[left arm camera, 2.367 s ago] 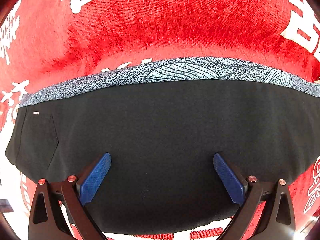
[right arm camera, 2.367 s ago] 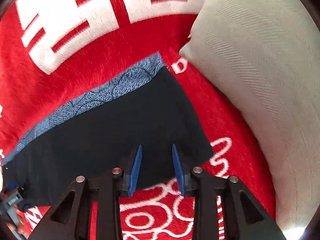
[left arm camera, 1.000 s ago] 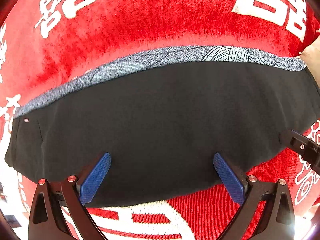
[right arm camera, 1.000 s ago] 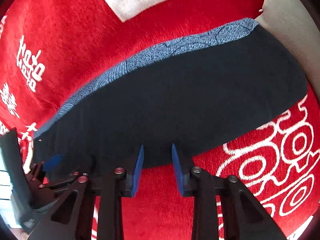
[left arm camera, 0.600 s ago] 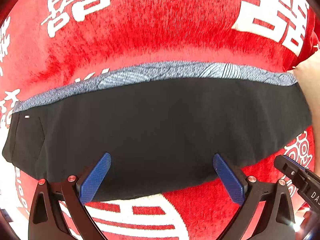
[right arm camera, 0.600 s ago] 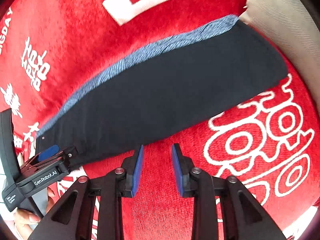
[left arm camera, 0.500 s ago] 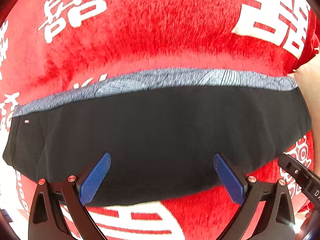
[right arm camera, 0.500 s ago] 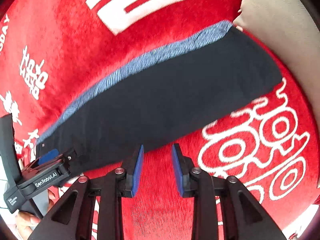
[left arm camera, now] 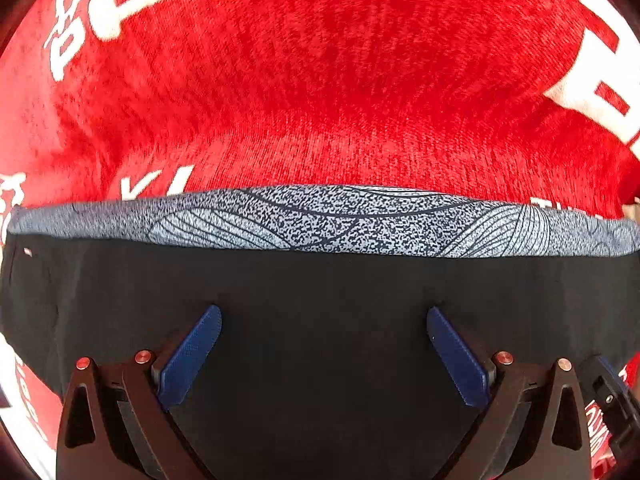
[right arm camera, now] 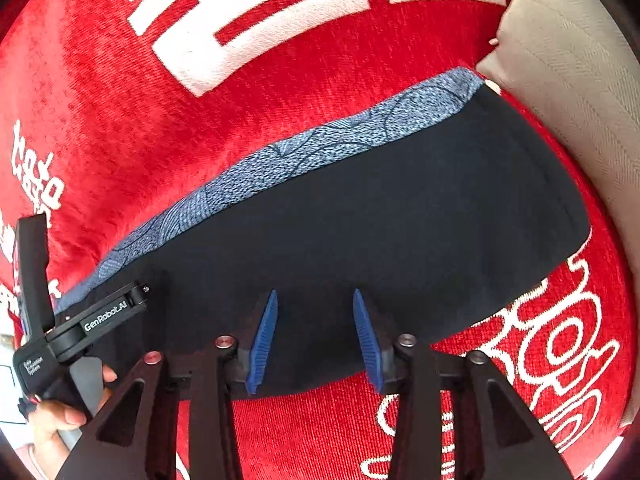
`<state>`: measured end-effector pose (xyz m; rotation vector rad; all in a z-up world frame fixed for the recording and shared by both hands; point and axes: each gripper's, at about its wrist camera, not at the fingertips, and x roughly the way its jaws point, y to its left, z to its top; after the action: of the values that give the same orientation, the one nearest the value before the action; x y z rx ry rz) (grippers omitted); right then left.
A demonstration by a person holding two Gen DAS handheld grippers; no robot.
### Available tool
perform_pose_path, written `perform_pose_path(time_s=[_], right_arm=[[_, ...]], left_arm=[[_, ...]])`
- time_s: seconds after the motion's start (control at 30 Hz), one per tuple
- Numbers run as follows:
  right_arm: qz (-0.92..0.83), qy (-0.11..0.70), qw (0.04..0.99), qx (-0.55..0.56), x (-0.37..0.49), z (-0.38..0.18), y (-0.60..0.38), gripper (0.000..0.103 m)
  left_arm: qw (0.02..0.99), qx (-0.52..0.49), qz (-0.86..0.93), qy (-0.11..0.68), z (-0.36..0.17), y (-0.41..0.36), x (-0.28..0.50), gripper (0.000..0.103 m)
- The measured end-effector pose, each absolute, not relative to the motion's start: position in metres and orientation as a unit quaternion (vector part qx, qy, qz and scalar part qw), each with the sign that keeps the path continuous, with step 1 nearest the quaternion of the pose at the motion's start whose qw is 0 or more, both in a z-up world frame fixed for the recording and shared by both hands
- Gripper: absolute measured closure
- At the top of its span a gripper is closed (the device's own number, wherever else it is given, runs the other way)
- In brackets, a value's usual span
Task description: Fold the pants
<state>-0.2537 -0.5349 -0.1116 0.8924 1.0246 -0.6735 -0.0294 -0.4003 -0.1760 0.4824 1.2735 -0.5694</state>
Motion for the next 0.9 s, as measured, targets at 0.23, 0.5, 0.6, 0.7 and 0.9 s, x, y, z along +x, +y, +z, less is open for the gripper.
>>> perform_pose_path(time_s=[0.23,0.5,0.6,0.7,0.9], right_arm=[[-0.303,0.456,0.72,0.426,-0.271,-0.096,-0.539,0.057],[-0.308,0.458,0.711,0.436,-0.29,-0.091,-0.534,0.055],[-0.319,0.453,0.709,0.436,-0.288,-0.087,-0.532,0.055],[-0.315,0.442,0.728,0.418,-0.275,-0.079,-0.537,0.055],[-0.307,0.441,0.747,0.392,-0.223,-0.091,-0.571,0.056]], left_arm=[[0.738,0.222,-0.26,0.581,-0.17,-0.407,-0.035,0.0],[0.738,0.223,-0.261,0.581,-0.171,-0.405,-0.036,0.0],[0.74,0.224,-0.261,0.578,-0.175,-0.404,-0.034,0.0],[0.745,0.223,-0.261,0.573,-0.174,-0.402,-0.041,0.0],[0.745,0.224,-0.262,0.57,-0.175,-0.4,-0.048,0.0]])
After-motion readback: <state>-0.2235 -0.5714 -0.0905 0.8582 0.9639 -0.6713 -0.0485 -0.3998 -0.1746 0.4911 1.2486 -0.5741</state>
